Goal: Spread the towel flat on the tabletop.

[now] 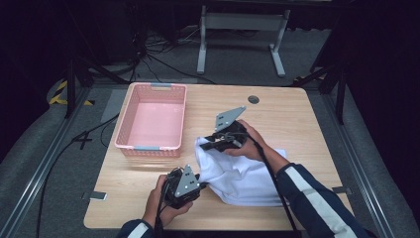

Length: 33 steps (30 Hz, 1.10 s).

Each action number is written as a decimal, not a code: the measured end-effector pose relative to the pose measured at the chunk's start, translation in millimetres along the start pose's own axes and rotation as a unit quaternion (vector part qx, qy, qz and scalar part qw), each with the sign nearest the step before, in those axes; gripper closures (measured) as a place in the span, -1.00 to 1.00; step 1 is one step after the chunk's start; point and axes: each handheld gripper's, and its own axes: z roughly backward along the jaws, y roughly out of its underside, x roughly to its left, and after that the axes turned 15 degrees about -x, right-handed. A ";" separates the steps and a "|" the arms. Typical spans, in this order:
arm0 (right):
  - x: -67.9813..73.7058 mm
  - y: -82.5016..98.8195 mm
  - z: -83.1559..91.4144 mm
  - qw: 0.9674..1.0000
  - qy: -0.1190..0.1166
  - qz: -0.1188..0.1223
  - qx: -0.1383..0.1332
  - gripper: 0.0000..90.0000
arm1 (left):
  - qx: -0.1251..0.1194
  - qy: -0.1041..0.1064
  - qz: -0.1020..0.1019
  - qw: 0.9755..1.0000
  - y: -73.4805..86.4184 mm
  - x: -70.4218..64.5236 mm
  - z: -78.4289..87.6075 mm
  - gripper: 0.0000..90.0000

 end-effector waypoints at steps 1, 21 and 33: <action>-0.8 0.0 9.0 1.000 0.007 0.000 -0.004 0.71 | -0.004 0.005 -0.003 1.000 -4.7 -1.1 -3.5 0.65; -5.0 74.4 158.7 0.994 0.084 -0.053 -0.035 0.32 | 0.018 0.139 -0.056 0.988 -53.4 -38.7 -121.2 0.13; 0.0 145.0 240.3 0.978 0.179 -0.105 0.036 -0.17 | 0.043 0.164 0.009 0.986 -26.4 -36.6 -93.4 -0.29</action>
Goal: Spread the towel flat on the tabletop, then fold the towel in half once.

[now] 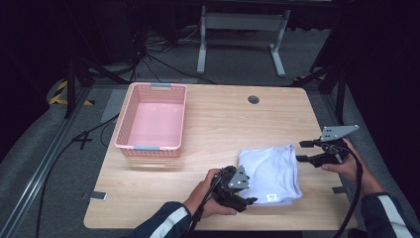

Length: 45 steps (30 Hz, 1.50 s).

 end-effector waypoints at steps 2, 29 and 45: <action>0.3 3.0 9.9 1.000 0.018 -0.010 -0.013 -0.11 | 0.019 -0.015 0.016 1.000 11.0 1.4 -0.4 -0.34; 7.7 36.4 -87.5 0.993 0.034 -0.105 0.046 -0.64 | 0.063 -0.069 0.056 0.994 46.9 12.5 -40.4 -0.74; 18.2 32.5 -87.1 0.991 -0.019 -0.131 0.009 0.44 | 0.044 -0.054 0.051 0.996 47.4 23.2 -28.8 0.56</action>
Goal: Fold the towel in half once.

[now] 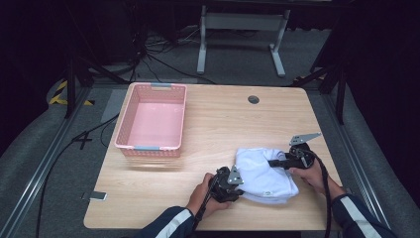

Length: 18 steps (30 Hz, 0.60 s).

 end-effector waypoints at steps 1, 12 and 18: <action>1.5 -1.5 -1.1 1.000 0.003 0.008 -0.001 0.45 | 0.005 0.001 0.002 1.000 -0.1 0.9 1.3 0.57; 14.7 -24.4 -6.2 0.999 0.015 0.026 -0.040 0.46 | -0.023 -0.037 -0.013 0.999 -5.5 18.7 29.8 0.60; 24.7 -46.9 -13.8 0.997 0.021 0.039 -0.061 0.46 | -0.042 -0.060 -0.004 0.997 -9.8 28.0 49.3 0.60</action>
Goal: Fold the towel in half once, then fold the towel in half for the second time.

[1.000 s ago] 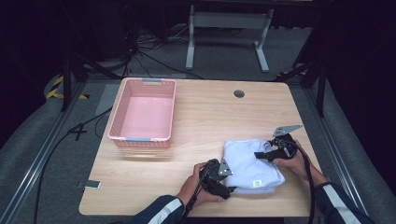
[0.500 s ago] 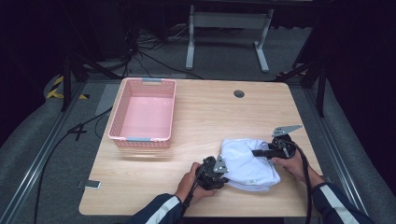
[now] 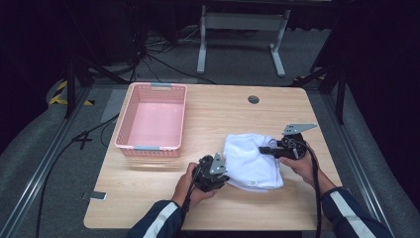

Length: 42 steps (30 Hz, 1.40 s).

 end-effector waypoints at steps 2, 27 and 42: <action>2.1 -7.2 -4.6 1.000 0.000 0.006 -0.006 0.46 | -0.004 -0.012 0.001 1.000 -1.3 4.0 5.0 0.60; 28.0 -69.7 -67.5 0.998 -0.028 0.051 -0.028 0.45 | -0.040 -0.101 0.020 0.994 1.9 33.4 64.3 0.60; 43.7 -107.7 -114.5 0.997 -0.035 0.055 -0.040 0.45 | -0.063 -0.157 0.041 0.985 5.2 61.3 96.2 0.61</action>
